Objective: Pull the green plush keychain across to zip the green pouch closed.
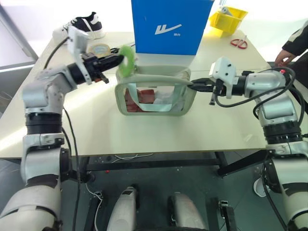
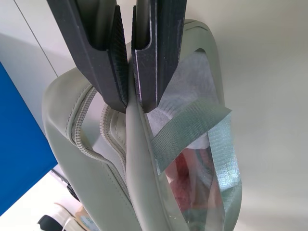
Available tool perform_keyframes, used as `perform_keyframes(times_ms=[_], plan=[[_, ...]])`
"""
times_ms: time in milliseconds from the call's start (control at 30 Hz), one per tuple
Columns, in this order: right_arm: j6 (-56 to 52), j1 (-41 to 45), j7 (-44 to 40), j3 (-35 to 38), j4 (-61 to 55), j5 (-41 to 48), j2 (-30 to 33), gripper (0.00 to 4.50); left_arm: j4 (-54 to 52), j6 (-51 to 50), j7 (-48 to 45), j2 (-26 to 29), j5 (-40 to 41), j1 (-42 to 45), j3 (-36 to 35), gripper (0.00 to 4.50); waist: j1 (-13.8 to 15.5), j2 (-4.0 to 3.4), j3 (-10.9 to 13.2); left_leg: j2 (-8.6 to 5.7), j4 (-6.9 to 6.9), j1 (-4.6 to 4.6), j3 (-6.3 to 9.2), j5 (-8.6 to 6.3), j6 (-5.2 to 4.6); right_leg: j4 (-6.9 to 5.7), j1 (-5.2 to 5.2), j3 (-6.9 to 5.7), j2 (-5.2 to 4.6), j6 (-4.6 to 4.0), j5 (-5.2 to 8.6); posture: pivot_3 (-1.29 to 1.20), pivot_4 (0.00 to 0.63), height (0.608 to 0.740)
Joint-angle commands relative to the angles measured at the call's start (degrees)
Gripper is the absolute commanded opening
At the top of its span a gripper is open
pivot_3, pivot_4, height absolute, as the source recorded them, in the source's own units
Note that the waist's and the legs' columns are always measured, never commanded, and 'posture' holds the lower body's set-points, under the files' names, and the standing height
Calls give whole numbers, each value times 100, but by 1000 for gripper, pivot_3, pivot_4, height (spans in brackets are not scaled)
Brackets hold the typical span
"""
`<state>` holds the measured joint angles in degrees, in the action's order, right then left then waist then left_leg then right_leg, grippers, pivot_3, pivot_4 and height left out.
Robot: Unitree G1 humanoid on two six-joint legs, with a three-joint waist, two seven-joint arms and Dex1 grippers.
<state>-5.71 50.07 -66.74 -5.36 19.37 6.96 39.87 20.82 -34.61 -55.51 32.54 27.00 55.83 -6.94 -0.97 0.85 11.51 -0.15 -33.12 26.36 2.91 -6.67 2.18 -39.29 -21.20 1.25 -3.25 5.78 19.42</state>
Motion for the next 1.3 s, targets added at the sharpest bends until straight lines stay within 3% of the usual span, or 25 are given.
perform_keyframes(times_ms=[33,67,367,633,833,933,1167,1233,1300], plan=[[50,123,46,43,-91,-1,-10,0,-82,206,2,-35,-238,20,245,28,-16,0,0,0,1,0,-1,0,0,-1,-3,0,1,0,0,0,150,740],[53,122,51,39,-92,-5,-12,0,-21,237,25,-33,-271,21,240,28,-19,0,0,0,1,0,0,0,0,-2,-3,0,3,0,0,0,150,740],[83,141,67,12,-31,-17,-36,0,-255,-290,-102,436,41,110,-60,4346,-13,0,0,1,1,1,1,0,0,-2,-4,0,4,0,0,0,150,740],[111,165,61,-8,-1,-18,-59,0,-1602,-965,-603,1293,425,-1096,-117,4346,-88,-1,0,7,6,0,2,0,1,-2,-5,2,3,-1,1,0,150,740],[52,173,66,-19,-84,2,-75,0,-1439,-491,-130,850,83,-1281,110,4346,-2,1,-1,11,-1,-4,6,0,1,-1,6,0,1,-2,1,0,150,740],[26,178,57,-25,-126,14,-86,0,-1230,-325,-41,642,-45,-1174,200,3549,7,1,-1,10,0,-5,3,0,1,0,5,2,0,-2,1,0,150,740],[-6,171,113,-3,-132,-1,-82,0,-1147,-245,-121,634,-100,-1141,225,31,-5,0,-1,5,3,-3,2,0,1,-1,0,1,2,-2,1,0,150,740],[-5,160,143,-12,-130,-12,-95,0,-1236,-310,-150,667,-70,-1164,223,31,-3,0,-1,4,2,-3,1,0,1,-1,1,2,1,-1,0,0,150,740],[-171,175,121,-9,-136,63,-132,779,-1300,-332,-156,703,-84,-1191,236,0,-4,0,-1,4,2,-3,2,0,1,-1,0,1,1,-1,0,0,150,740]])
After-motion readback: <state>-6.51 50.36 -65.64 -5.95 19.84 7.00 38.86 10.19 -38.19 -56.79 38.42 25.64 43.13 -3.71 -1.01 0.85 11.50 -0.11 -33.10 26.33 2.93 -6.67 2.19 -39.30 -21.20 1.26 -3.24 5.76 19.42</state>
